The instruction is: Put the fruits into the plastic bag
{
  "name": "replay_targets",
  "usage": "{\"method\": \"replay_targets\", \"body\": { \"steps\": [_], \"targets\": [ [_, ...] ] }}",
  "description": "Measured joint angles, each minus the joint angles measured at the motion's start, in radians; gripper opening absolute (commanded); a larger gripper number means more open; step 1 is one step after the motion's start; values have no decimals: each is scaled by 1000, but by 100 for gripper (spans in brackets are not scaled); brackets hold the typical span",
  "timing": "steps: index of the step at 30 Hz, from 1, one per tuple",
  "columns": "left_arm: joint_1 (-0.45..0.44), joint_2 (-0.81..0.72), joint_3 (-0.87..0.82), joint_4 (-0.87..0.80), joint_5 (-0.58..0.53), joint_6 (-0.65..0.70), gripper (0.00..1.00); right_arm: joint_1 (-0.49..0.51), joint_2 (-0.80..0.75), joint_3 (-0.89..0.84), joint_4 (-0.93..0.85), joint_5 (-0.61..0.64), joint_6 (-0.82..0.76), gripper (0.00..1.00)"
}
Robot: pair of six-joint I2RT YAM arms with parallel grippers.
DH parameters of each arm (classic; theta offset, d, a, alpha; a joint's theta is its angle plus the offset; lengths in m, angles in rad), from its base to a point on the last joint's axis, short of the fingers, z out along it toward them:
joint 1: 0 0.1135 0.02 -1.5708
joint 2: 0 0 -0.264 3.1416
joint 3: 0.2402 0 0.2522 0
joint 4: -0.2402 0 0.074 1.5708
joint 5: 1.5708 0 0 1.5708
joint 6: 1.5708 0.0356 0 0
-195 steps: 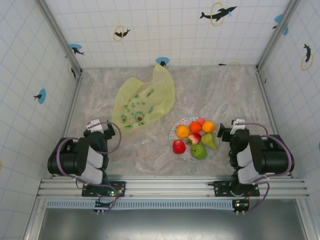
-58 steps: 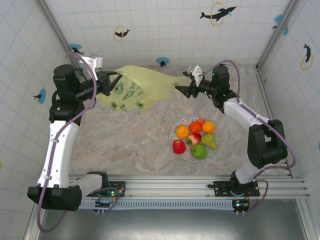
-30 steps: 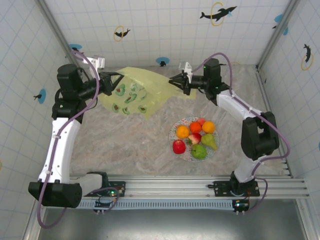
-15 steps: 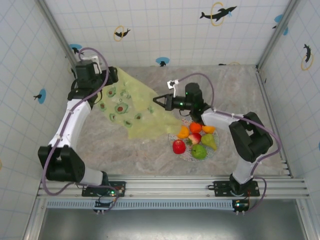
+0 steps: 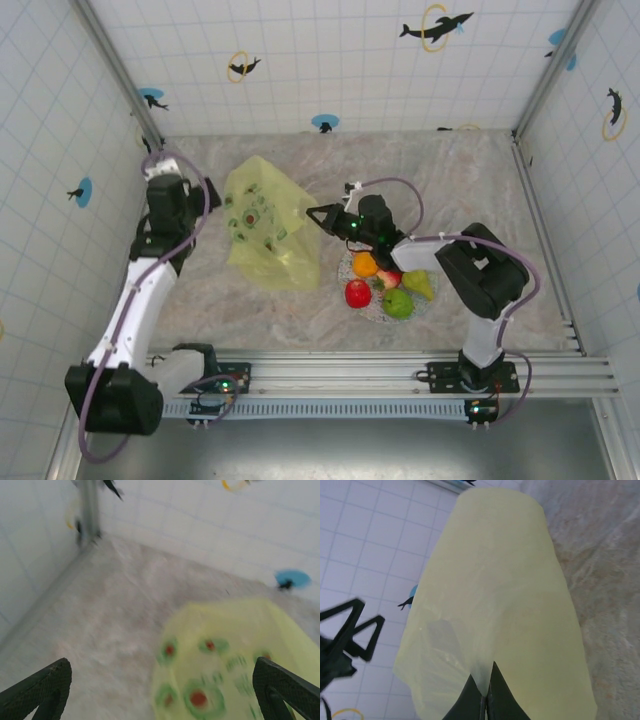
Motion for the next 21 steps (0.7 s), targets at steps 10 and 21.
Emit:
{"method": "replay_targets", "body": {
  "steps": [10, 21],
  "targets": [
    [-190, 153, -150, 74, 370, -129, 92, 0, 16, -1, -16, 25, -63, 0],
    [-220, 359, -97, 134, 413, -131, 67, 0, 16, -16, -15, 27, -87, 0]
  ]
}}
